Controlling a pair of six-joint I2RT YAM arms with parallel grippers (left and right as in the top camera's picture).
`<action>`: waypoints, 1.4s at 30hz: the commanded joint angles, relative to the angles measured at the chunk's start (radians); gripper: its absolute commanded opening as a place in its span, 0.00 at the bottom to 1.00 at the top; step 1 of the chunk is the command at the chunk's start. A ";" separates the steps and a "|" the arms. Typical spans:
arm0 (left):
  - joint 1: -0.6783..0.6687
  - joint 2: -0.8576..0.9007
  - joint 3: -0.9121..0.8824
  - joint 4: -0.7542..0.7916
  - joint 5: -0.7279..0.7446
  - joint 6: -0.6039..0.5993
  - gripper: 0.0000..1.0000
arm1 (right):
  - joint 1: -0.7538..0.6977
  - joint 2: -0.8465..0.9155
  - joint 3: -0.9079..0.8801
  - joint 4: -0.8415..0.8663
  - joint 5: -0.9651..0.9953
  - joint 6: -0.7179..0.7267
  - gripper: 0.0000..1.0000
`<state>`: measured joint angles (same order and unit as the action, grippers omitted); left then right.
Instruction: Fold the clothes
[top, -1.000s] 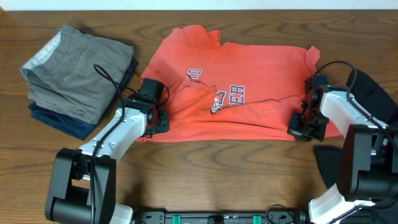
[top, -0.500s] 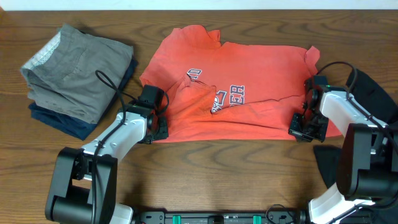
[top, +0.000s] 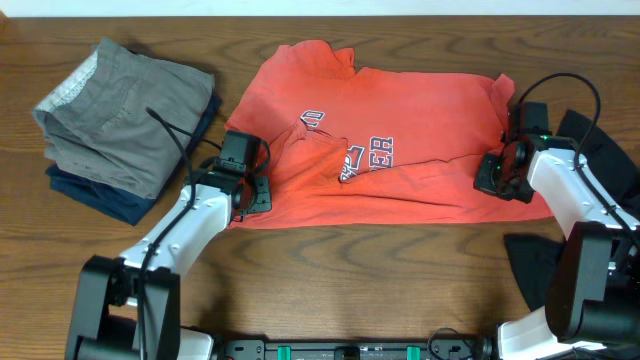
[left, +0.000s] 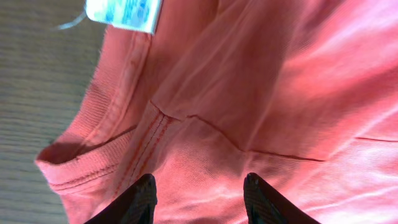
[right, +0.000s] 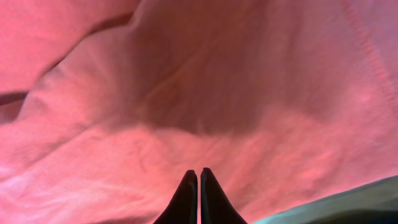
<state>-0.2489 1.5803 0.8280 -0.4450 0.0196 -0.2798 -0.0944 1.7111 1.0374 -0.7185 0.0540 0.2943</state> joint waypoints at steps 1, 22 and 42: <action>0.003 0.050 -0.008 -0.002 -0.004 0.016 0.48 | -0.008 0.010 -0.006 0.013 0.037 -0.056 0.04; 0.003 0.082 -0.008 -0.334 0.000 -0.067 0.48 | -0.123 0.032 -0.219 -0.079 0.119 0.006 0.01; 0.003 -0.270 0.189 -0.335 0.000 0.027 0.77 | -0.166 -0.303 -0.143 -0.078 -0.198 -0.093 0.73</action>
<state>-0.2489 1.3331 0.9295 -0.7994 0.0364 -0.2974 -0.2459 1.4826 0.8524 -0.8116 0.0006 0.2863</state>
